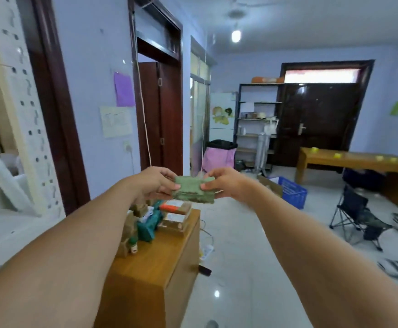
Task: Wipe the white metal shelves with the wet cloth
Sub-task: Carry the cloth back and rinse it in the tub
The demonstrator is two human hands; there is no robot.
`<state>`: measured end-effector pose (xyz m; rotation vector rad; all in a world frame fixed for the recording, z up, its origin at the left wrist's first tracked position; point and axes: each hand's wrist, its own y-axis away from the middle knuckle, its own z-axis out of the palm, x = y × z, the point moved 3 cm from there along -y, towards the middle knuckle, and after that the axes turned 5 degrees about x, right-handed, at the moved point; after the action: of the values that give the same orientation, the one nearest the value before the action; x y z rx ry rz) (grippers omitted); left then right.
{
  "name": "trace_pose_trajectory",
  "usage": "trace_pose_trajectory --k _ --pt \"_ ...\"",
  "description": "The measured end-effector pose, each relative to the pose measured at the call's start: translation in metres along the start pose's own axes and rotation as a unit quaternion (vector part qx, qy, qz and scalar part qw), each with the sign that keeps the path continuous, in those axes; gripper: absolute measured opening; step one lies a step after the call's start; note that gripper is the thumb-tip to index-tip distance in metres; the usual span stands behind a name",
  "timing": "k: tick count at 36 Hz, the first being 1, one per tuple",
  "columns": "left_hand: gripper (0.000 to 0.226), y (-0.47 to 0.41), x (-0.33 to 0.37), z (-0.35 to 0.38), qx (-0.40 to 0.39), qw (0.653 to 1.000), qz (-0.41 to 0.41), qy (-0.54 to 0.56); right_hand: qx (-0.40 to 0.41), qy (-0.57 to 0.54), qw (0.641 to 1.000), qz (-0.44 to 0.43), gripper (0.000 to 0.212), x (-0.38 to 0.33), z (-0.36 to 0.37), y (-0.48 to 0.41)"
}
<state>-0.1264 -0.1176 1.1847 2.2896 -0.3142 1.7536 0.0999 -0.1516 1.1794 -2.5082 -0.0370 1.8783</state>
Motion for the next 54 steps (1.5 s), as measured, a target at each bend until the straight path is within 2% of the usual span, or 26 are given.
trace_pose_trajectory --k 5,8,12,17,21,32,40,44,48,54 --pt "0.037 -0.058 -0.011 0.046 -0.064 0.998 0.003 0.017 0.059 -0.025 0.997 0.054 0.039 0.033 -0.04 -0.004" --pt "0.037 -0.089 -0.018 0.06 -0.101 0.995 -0.002 0.017 0.076 -0.022 0.994 0.074 0.032 0.046 -0.052 -0.014" --pt "0.037 -0.129 -0.027 0.067 -0.127 0.992 -0.005 0.024 0.114 -0.024 0.99 0.082 0.035 0.06 -0.057 -0.036" --pt "0.035 -0.178 -0.05 0.07 -0.157 0.986 -0.028 0.042 0.136 -0.036 0.984 0.111 0.028 0.084 -0.054 -0.069" --pt "0.031 -0.211 -0.079 0.073 -0.174 0.981 -0.053 0.07 0.165 -0.037 0.977 0.13 0.032 0.105 -0.048 -0.093" --pt "0.034 -0.256 -0.188 0.113 -0.117 0.975 -0.141 0.125 0.268 -0.072 0.94 0.2 0.04 0.225 -0.019 -0.134" --pt "0.035 -0.282 -0.277 0.157 -0.085 0.969 -0.205 0.11 0.281 -0.148 0.911 0.264 0.025 0.339 -0.012 -0.14" --pt "0.035 -0.292 -0.334 0.183 -0.061 0.959 -0.252 0.113 0.286 -0.116 0.901 0.306 0.022 0.4 -0.002 -0.144" --pt "0.032 -0.296 -0.396 0.201 -0.041 0.951 -0.294 0.091 0.256 -0.061 0.904 0.338 0.023 0.458 0.013 -0.145" --pt "0.026 -0.302 -0.493 0.224 0.009 0.94 -0.336 0.064 0.232 -0.05 0.901 0.364 0.025 0.546 0.043 -0.149"
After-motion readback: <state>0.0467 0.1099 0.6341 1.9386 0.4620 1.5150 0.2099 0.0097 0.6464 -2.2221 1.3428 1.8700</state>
